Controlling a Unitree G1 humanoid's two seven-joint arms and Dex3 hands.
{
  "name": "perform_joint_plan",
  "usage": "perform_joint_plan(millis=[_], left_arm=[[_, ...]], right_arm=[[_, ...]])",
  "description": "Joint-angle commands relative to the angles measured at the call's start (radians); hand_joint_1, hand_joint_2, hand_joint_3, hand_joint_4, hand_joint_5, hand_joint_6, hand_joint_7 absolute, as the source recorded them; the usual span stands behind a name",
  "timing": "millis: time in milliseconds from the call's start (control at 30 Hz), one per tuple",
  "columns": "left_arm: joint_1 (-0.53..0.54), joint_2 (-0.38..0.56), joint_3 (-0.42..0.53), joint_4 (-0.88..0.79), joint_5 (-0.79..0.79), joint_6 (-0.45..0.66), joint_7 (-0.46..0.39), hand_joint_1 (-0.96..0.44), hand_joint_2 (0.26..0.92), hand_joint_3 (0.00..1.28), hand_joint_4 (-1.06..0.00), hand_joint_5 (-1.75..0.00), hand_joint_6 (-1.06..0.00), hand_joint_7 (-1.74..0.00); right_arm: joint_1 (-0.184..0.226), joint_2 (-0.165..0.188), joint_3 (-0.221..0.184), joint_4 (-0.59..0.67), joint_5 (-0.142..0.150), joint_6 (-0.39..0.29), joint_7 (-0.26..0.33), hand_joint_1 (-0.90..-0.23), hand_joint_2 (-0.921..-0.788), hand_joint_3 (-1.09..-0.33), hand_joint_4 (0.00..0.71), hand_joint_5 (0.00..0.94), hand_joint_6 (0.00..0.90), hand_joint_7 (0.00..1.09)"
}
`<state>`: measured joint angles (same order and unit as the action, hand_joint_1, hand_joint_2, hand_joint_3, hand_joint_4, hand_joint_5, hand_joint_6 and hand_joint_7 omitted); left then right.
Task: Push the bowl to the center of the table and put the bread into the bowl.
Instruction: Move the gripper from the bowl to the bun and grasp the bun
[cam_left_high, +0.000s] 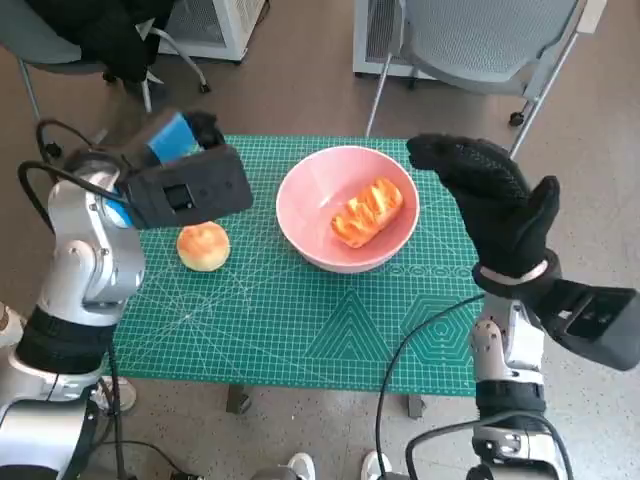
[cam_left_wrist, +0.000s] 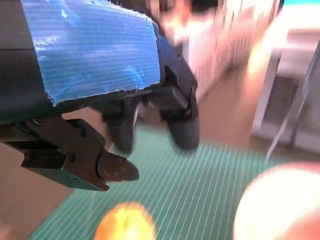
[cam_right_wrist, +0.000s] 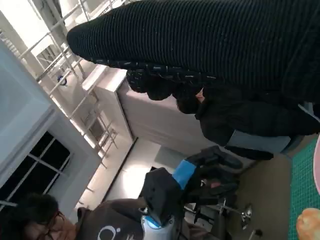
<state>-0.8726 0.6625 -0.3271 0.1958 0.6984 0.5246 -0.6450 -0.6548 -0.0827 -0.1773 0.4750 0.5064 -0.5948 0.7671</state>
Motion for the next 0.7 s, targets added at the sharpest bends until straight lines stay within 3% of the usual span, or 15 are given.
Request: perform_joint_plan(millis=[33, 200, 433, 700], left_arm=[[-0.002, 0.017, -0.008, 0.000, 0.009, 0.012, -0.038, -0.30, 0.679, 0.02, -0.03, -0.05, -0.10, -0.11], [0.006, 0.007, -0.055, 0.042, 0.038, 0.030, -0.076, -0.51, 0.685, 0.01, 0.00, -0.01, -0.08, -0.07], [0.016, 0.000, -0.059, 0.055, 0.043, 0.023, -0.062, -0.55, 0.687, 0.01, 0.00, 0.00, -0.08, -0.04], [0.020, -0.057, -0.104, 0.196, 0.062, 0.007, 0.002, -0.52, 0.684, 0.00, 0.00, 0.00, -0.07, -0.03]], right_arm=[[0.004, 0.005, -0.002, 0.016, -0.003, 0.000, 0.009, -0.703, -0.921, -0.802, 0.087, 0.004, 0.023, 0.25], [0.001, 0.007, -0.004, 0.027, -0.003, -0.006, 0.009, -0.703, -0.921, -0.802, 0.088, 0.003, 0.024, 0.25], [-0.003, 0.007, -0.007, 0.038, -0.002, -0.011, 0.013, -0.704, -0.921, -0.800, 0.088, 0.003, 0.025, 0.25], [-0.002, 0.009, -0.008, 0.039, -0.005, -0.013, 0.011, -0.703, -0.921, -0.804, 0.087, 0.002, 0.023, 0.25]])
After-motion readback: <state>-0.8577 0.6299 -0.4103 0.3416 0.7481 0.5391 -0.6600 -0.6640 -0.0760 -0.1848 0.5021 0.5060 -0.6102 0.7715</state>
